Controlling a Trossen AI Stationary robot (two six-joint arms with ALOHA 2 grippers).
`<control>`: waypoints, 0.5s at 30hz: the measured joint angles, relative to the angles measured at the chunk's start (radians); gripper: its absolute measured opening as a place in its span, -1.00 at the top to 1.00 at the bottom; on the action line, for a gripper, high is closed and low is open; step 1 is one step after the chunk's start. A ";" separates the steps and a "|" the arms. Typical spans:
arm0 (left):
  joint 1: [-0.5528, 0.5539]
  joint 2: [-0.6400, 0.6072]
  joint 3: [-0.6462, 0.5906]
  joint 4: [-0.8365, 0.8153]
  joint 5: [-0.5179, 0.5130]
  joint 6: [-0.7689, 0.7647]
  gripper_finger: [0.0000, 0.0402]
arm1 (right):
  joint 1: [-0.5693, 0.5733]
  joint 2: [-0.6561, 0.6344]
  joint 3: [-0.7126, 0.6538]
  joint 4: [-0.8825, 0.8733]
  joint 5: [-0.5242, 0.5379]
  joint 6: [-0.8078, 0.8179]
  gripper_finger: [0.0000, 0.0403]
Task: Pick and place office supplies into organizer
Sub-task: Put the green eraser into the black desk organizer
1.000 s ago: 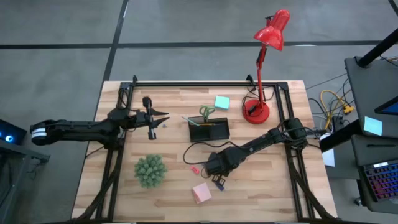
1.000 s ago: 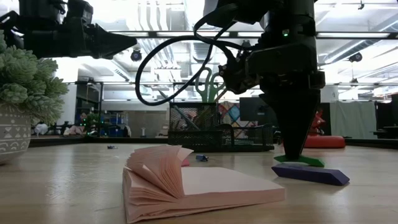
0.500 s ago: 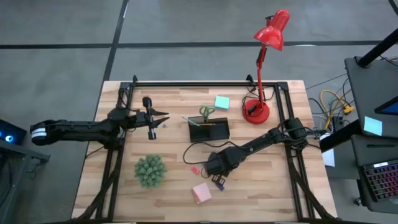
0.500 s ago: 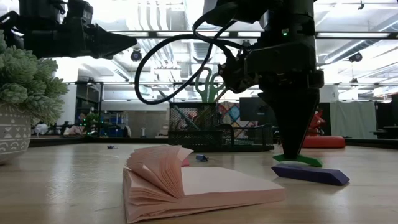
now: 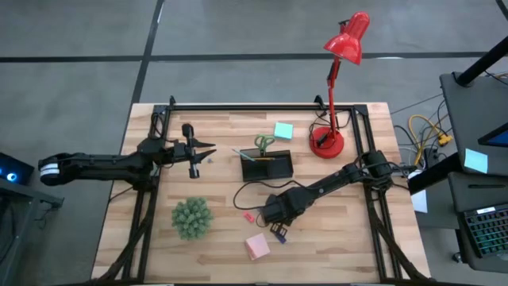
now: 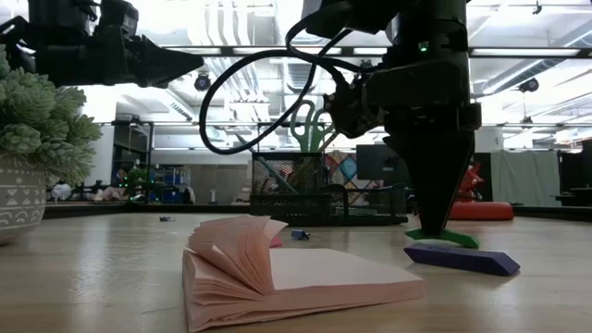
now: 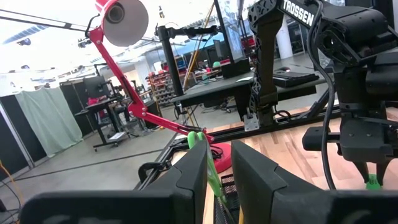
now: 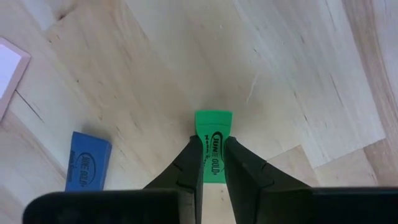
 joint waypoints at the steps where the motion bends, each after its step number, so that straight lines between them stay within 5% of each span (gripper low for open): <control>1: 0.000 0.000 0.000 0.000 0.000 0.000 0.71 | 0.000 -0.001 0.000 0.000 -0.001 0.000 0.78; 15: 0.000 0.000 0.000 0.000 0.000 0.000 0.71 | 0.000 -0.006 0.057 -0.008 0.007 -0.021 0.78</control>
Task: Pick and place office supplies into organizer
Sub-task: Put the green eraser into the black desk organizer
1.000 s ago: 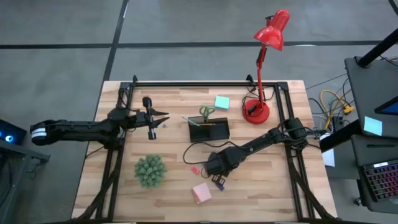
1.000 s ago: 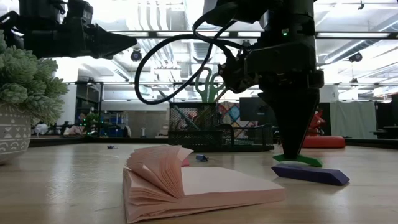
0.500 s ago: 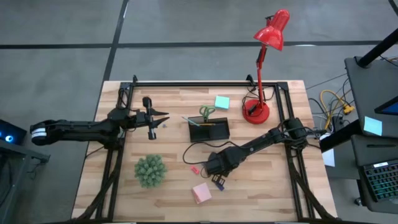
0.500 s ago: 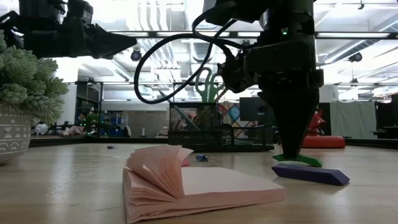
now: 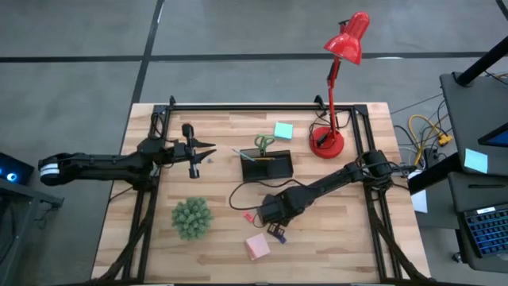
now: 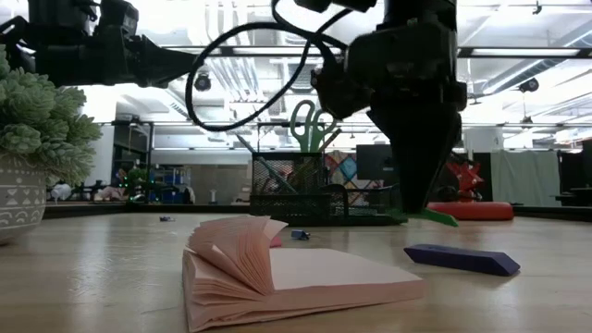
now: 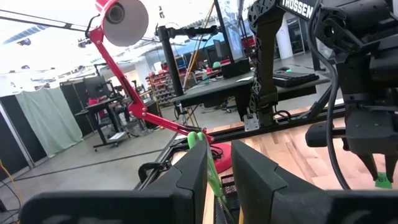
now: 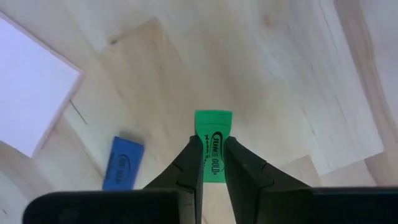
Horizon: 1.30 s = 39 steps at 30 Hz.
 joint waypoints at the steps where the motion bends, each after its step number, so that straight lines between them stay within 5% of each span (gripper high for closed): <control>1: 0.000 0.000 0.000 0.000 0.000 0.000 0.71 | 0.000 0.000 0.003 0.001 0.004 -0.005 0.78; 39: 0.000 0.000 0.001 0.000 0.000 0.000 0.71 | -0.236 0.000 0.132 0.026 0.085 -0.285 0.78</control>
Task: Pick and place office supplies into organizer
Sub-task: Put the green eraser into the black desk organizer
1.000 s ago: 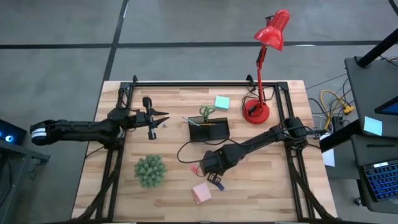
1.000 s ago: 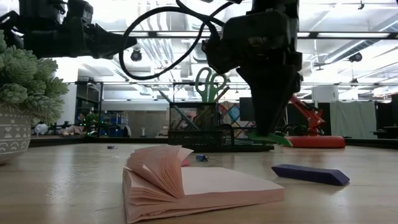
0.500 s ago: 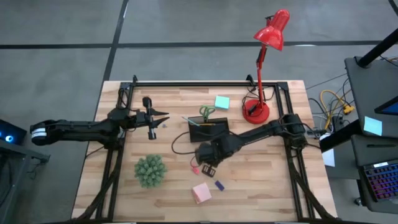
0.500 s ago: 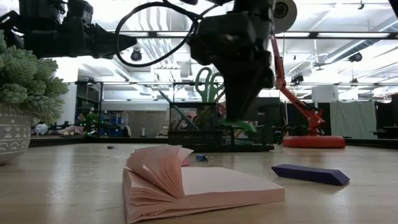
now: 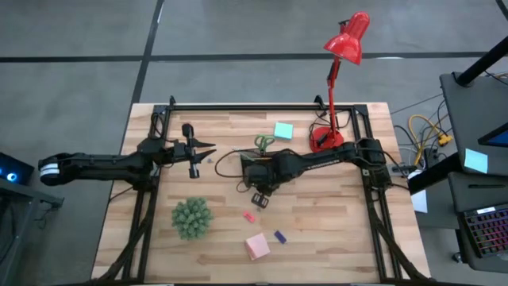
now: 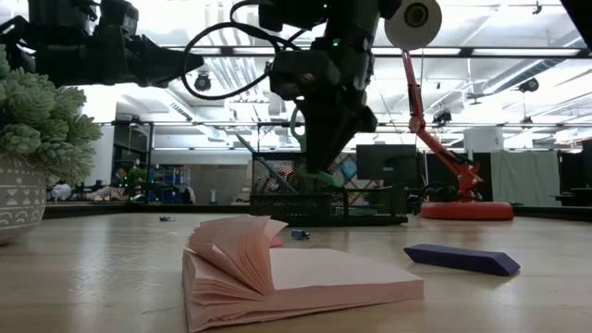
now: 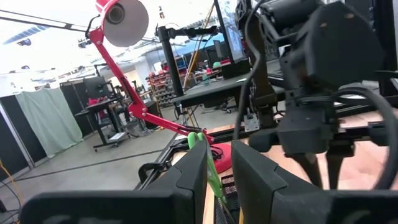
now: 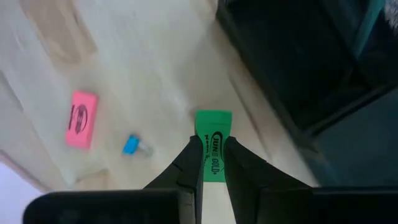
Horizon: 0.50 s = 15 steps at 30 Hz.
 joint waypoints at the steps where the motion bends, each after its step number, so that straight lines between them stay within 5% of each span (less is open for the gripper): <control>1: 0.000 0.000 0.000 0.000 0.000 0.000 0.71 | -0.008 0.000 0.003 0.007 0.000 -0.016 0.78; 15: 0.000 0.000 0.000 0.000 0.000 0.002 0.71 | -0.073 0.002 0.015 0.086 0.031 -0.179 0.78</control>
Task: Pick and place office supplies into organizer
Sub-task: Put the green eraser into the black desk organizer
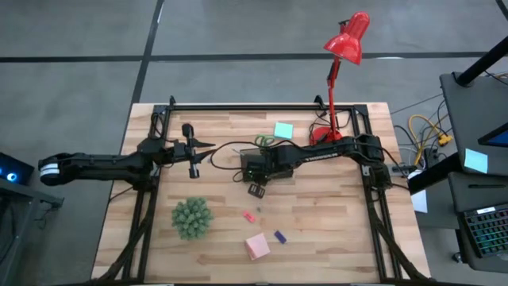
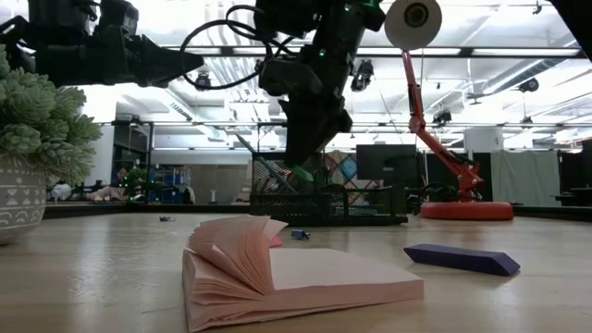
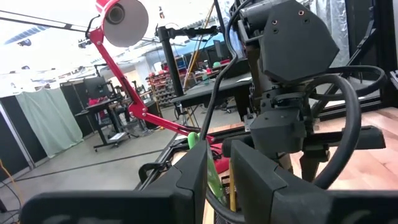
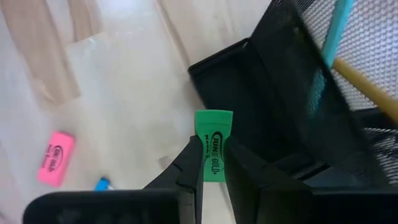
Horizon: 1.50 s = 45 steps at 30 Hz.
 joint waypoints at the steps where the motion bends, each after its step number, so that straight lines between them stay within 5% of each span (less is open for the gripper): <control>1: 0.000 0.000 0.000 0.000 0.000 0.000 0.71 | 0.000 0.000 0.000 0.000 0.014 -0.011 0.78; 15: 0.000 0.000 0.000 0.000 0.000 0.000 0.71 | 0.000 0.001 -0.001 0.000 0.150 -0.215 0.79; 45: 0.000 0.000 0.000 0.000 0.000 0.000 0.71 | 0.000 0.003 -0.036 0.037 0.175 -0.410 0.78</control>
